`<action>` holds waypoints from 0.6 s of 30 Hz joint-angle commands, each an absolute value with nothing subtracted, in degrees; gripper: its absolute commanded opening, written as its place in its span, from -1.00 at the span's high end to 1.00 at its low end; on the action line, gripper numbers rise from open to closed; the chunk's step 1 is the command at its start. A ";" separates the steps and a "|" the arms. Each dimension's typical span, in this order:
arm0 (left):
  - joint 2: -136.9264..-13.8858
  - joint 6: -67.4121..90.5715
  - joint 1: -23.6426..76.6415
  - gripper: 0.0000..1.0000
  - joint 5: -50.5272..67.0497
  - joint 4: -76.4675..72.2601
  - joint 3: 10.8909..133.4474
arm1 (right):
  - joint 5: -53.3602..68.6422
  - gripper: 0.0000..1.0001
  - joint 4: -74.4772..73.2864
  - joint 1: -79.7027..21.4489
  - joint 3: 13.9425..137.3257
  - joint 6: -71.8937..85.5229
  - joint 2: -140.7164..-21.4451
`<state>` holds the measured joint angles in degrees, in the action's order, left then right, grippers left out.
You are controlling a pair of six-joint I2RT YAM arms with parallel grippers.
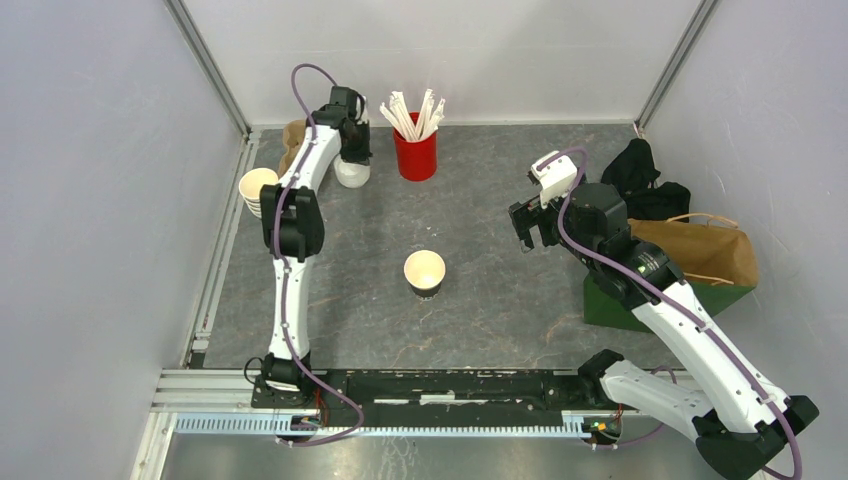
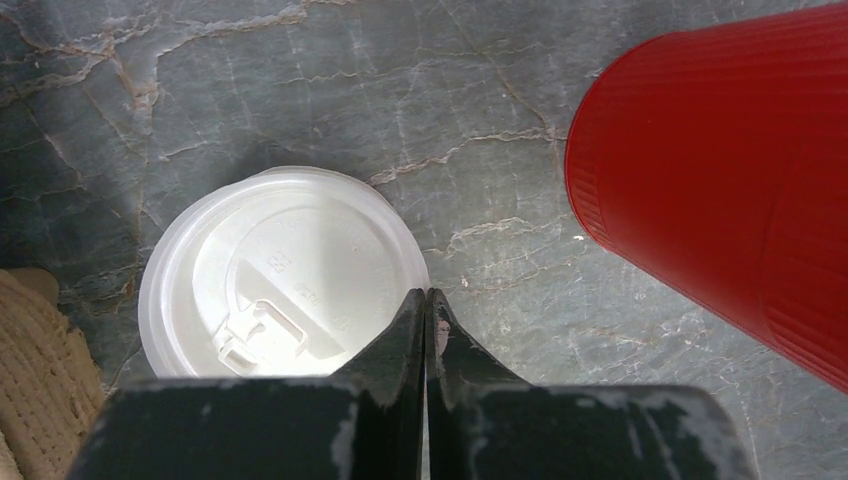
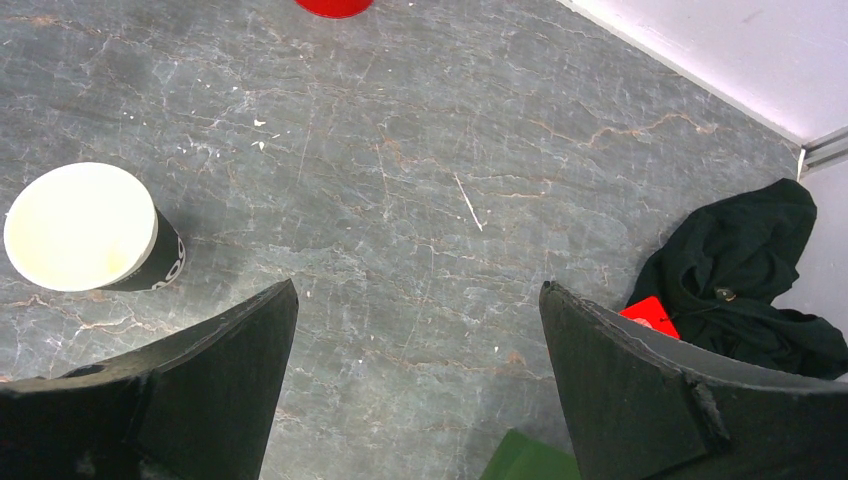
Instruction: Pack the takeout coffee
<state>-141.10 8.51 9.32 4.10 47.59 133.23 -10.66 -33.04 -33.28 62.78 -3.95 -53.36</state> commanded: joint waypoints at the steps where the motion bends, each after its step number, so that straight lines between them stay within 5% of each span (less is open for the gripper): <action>1: -140.00 11.90 7.65 0.90 8.11 47.57 135.35 | -10.72 -0.96 -30.84 -33.51 65.07 -3.96 -53.32; 18: -141.06 14.07 5.89 0.79 13.19 46.94 135.26 | -10.56 -0.96 -30.85 -33.57 65.04 -3.87 -53.40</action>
